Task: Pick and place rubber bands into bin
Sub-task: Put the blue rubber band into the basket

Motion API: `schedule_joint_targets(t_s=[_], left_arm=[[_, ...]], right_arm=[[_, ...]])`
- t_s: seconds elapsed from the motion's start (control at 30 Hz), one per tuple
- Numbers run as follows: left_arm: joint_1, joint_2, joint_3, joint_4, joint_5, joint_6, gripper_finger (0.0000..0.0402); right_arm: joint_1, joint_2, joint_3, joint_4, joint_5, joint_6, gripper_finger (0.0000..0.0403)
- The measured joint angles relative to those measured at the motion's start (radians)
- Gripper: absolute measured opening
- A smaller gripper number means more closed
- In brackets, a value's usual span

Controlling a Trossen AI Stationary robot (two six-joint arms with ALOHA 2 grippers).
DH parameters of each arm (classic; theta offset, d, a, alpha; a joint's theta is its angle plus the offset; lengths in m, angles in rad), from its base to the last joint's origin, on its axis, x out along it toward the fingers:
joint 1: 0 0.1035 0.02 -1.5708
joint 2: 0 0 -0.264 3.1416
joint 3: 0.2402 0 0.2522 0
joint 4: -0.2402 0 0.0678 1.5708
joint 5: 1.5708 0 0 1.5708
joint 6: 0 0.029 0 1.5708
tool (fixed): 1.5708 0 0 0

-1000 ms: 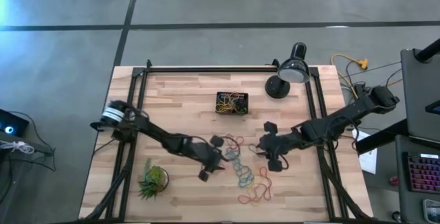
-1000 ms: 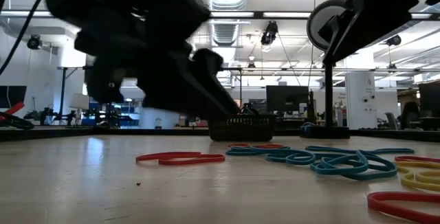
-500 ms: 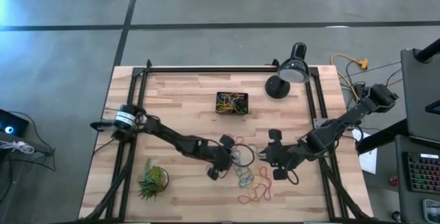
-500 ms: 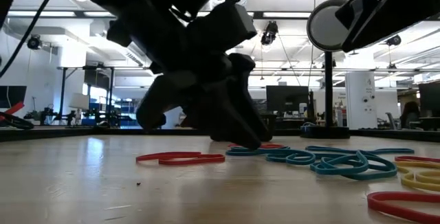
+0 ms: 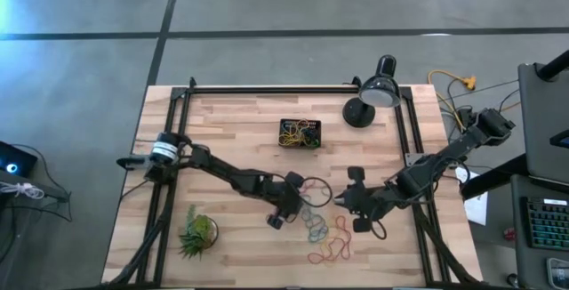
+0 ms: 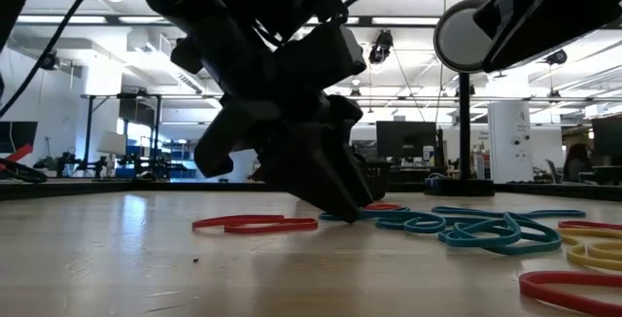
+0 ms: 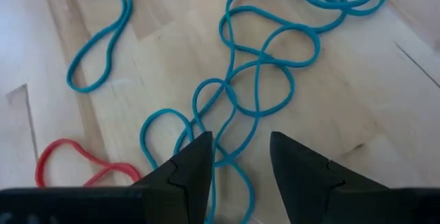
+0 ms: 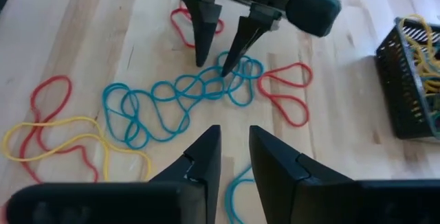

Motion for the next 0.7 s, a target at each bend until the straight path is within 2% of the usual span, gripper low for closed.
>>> schedule_joint_targets(t_s=[0.3, 0.53, 0.7], left_arm=[[0.036, 0.000, 0.000, -0.014, 0.067, -0.068, 0.0132], [0.046, 0.000, 0.002, -0.040, 0.074, -0.107, 0.0131], [0.046, 0.000, 0.002, -0.042, 0.047, -0.107, 0.0095]], right_arm=[[0.000, 0.000, -0.001, 0.000, 0.012, -0.010, 0.0070], [0.000, 0.000, -0.001, 0.001, 0.024, -0.010, 0.0063], [0.000, 0.000, -0.001, 0.001, 0.036, -0.011, 0.0065]])
